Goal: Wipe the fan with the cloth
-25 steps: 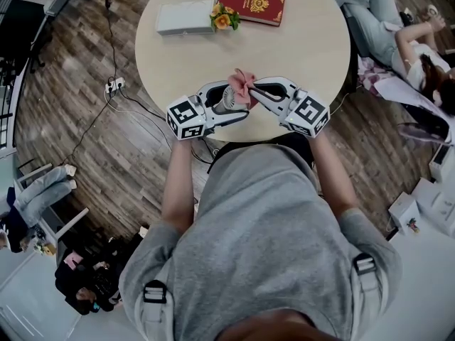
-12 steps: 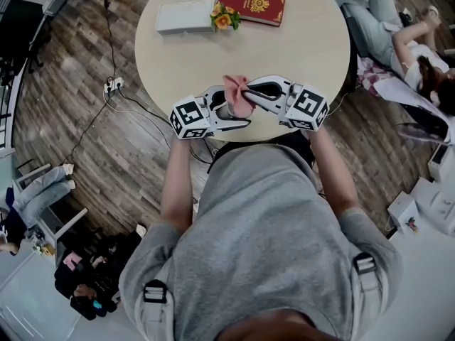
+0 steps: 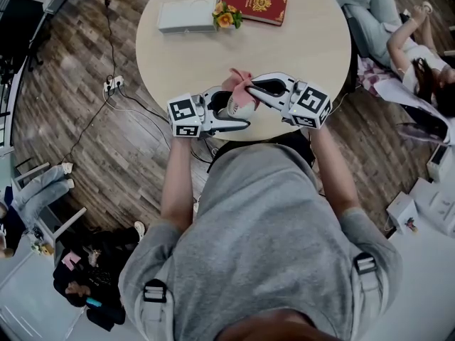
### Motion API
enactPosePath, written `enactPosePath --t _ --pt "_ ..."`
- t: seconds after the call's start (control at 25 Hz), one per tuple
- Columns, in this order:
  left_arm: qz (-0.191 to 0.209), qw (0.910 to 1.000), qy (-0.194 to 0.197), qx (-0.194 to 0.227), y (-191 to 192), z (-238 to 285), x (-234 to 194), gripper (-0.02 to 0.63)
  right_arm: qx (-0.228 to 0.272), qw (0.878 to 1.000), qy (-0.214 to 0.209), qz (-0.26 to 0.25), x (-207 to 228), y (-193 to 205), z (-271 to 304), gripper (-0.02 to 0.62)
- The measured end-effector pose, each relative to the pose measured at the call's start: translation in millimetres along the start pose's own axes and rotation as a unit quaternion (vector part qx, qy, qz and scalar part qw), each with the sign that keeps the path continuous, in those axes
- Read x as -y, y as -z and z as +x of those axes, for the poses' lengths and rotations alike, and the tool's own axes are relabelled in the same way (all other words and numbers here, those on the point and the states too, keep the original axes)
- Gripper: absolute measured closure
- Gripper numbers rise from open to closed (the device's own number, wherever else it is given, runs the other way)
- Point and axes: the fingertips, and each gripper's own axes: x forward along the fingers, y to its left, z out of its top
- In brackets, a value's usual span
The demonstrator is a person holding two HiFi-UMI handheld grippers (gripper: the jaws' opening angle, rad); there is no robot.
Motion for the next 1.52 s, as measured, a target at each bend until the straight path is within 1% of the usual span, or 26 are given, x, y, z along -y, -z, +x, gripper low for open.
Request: enactPosePath --t 0.08,0.2,0.36,0.48,0.72,0.84,1.08,1.24,1.36,1.52 --pt "-0.016 0.9989 0.007 0.043 -11.8 -7.6 0.2 0.23 0.0 1.0 0.0 -0.003 -1.1 -0.3 1.5 0.568" --pt "-0.034 0.9949 0.021 0.093 -23.5 -14.9 1.0 0.23 0.009 1.0 0.002 -0.004 -3.5 -2.4 2.8 0.568" --pt "-0.053 0.9873 0.026 0.148 -32.6 -22.8 1.2 0.23 0.02 1.0 0.007 -0.008 -8.4 -7.5 4.5 0.568" --pt "-0.063 0.9818 0.025 0.177 -35.4 -26.2 -1.2 0.23 0.022 1.0 0.014 -0.012 -9.5 -9.6 5.4 0.568" --pt "-0.076 0.9752 0.021 0.207 -37.0 -29.4 -7.8 0.23 0.031 0.999 0.026 -0.014 -9.3 -9.4 5.5 0.568" --pt "-0.085 0.9695 0.017 0.229 -39.7 -35.3 -13.5 0.23 0.029 0.999 0.028 -0.013 -12.3 -9.7 6.1 0.568" --pt "-0.098 0.9596 0.003 0.263 -42.4 -44.6 -25.8 0.23 0.016 0.999 0.011 -0.03 -24.9 -6.6 20.5 0.568" --pt "-0.107 0.9567 -0.008 0.27 -42.4 -48.0 -33.3 0.23 0.009 0.999 -0.011 -0.04 -36.5 -5.5 22.2 0.568" --pt "-0.121 0.9544 -0.012 0.273 -40.0 -49.0 -40.2 0.23 0.018 0.999 -0.021 -0.041 -39.0 -8.3 22.6 0.568" --pt "-0.135 0.9509 -0.007 0.278 -39.1 -47.3 -43.8 0.23 0.049 0.998 -0.018 -0.042 -35.8 -23.8 19.0 0.568"
